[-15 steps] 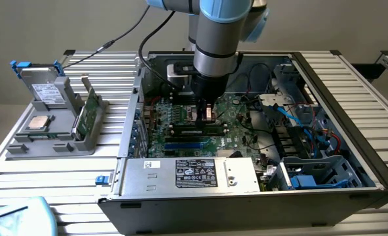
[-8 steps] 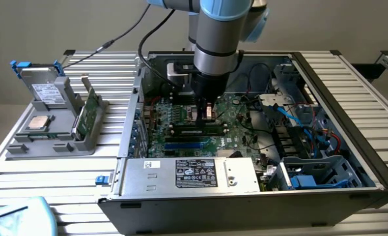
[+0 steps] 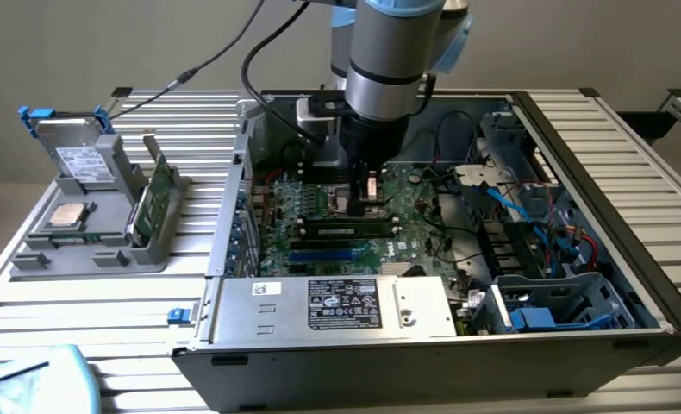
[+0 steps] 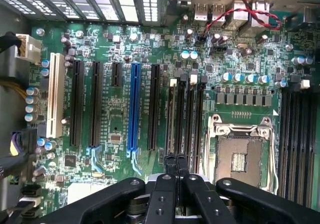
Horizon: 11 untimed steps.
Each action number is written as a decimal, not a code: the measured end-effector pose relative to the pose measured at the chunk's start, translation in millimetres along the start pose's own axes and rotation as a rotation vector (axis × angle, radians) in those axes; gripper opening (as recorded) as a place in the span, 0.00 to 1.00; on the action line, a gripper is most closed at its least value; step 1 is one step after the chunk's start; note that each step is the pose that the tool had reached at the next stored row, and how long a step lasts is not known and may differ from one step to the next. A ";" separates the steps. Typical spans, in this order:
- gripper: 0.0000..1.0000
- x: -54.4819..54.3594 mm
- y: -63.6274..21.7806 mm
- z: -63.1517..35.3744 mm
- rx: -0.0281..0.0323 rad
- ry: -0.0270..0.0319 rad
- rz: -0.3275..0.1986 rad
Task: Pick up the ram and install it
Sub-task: 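Press down the ram until it locks into place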
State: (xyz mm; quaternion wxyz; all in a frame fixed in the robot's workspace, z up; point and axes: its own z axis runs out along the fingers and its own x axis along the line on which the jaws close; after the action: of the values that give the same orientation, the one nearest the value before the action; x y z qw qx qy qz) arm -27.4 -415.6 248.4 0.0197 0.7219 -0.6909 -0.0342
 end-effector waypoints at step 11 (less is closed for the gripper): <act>0.11 1.5 -1.6 -4.8 -0.0001 -0.0022 0.000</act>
State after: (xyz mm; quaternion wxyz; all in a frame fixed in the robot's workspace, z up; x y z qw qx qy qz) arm -25.3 -417.1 253.0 0.0190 0.7220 -0.6908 -0.0351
